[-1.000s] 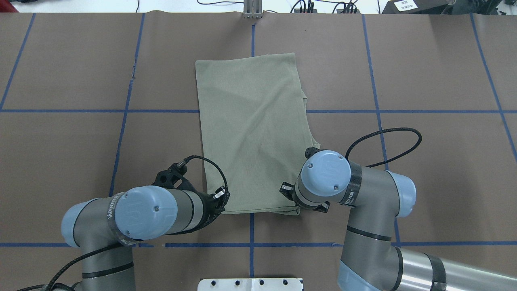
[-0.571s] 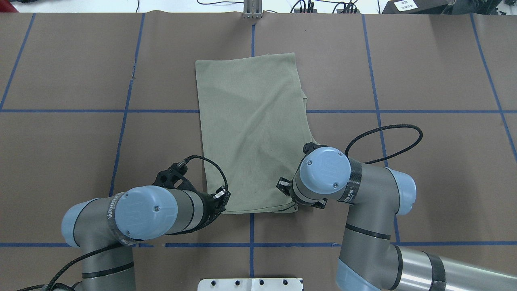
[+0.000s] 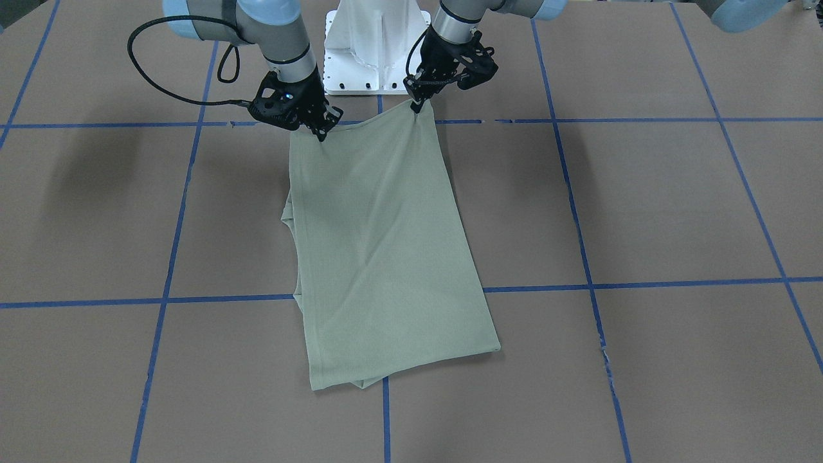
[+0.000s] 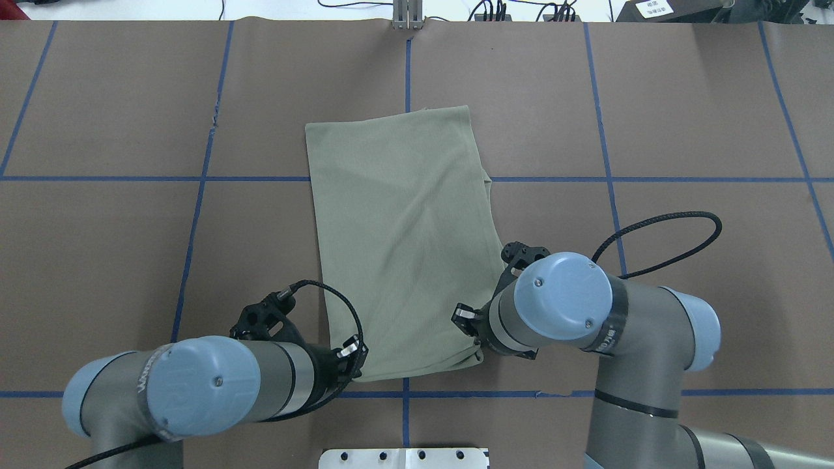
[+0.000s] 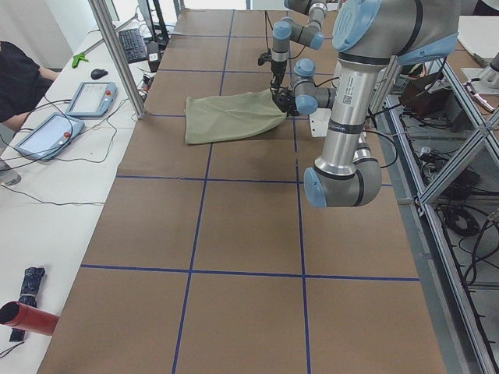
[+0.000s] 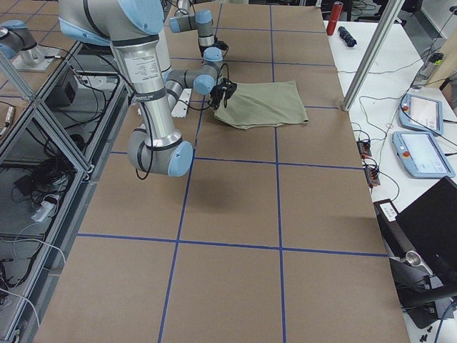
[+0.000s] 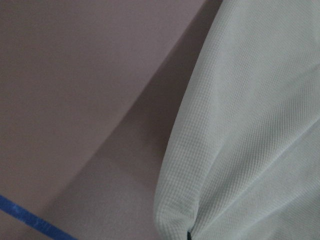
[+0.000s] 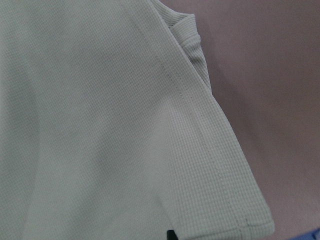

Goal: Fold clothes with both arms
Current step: 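Hold both near corners of the shirt with both grippers, then lift the near edge with both grippers and fold it away from the robot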

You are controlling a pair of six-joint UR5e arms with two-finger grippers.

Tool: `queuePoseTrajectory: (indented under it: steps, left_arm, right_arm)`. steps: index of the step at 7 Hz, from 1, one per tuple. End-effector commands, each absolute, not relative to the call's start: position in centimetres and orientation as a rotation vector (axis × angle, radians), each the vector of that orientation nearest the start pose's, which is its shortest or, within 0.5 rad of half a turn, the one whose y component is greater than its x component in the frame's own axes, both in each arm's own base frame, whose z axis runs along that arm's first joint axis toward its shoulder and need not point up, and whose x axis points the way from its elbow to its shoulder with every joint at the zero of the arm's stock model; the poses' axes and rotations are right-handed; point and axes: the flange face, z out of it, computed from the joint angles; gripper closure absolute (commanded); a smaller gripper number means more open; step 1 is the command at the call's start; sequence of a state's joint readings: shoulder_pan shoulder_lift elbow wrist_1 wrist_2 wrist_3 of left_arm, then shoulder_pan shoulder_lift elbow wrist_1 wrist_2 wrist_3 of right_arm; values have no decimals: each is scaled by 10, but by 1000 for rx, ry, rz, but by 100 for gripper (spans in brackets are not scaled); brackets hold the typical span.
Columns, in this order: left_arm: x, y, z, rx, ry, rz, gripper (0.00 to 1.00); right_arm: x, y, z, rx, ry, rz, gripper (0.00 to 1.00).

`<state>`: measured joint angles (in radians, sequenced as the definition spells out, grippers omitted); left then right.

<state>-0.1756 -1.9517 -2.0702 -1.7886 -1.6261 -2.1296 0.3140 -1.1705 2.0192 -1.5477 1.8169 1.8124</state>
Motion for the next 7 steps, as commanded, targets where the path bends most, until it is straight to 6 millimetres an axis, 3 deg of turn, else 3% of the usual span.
queuePoseTrajectory:
  steps: [1,2,3,4,5,7]
  left_arm:
    - [493,-183,196,-297,1070,-570,100]
    - [484,-182,189,-300,1081,-569,100]
    - [484,-190,191,-291,1075,-581,100]
    - [480,-217,195,-251,1041,-634,100]
    - [467,-246,189,-221,1062,-683,100]
    - [454,-307,181,-121,1079,-725,100]
  right_arm:
    - [-480,-234,218,-279,-919,385,100]
    - [-482,-233,212,-279,-930,382,100]
    - [-482,-251,218,-251,-922,408,100]
    - [-469,-284,216,-211,-936,446,100]
    - [-464,-322,200,-165,-965,480,100]
    - [-478,-399,176,-93,-960,544,100]
